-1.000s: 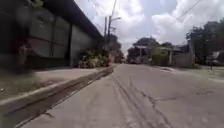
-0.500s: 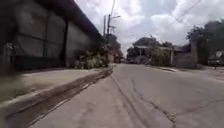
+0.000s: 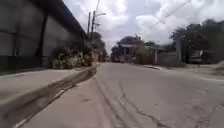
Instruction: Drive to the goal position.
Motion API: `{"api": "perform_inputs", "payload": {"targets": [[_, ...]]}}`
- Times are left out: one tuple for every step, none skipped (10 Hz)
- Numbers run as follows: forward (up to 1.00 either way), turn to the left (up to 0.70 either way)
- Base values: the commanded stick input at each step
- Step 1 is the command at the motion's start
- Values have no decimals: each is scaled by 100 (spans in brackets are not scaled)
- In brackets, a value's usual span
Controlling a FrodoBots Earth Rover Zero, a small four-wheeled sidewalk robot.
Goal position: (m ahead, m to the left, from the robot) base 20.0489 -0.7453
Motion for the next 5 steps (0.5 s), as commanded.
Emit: {"api": "perform_inputs", "payload": {"targets": [[100, 0], [100, 0], [100, 0], [100, 0], [100, 0]]}}
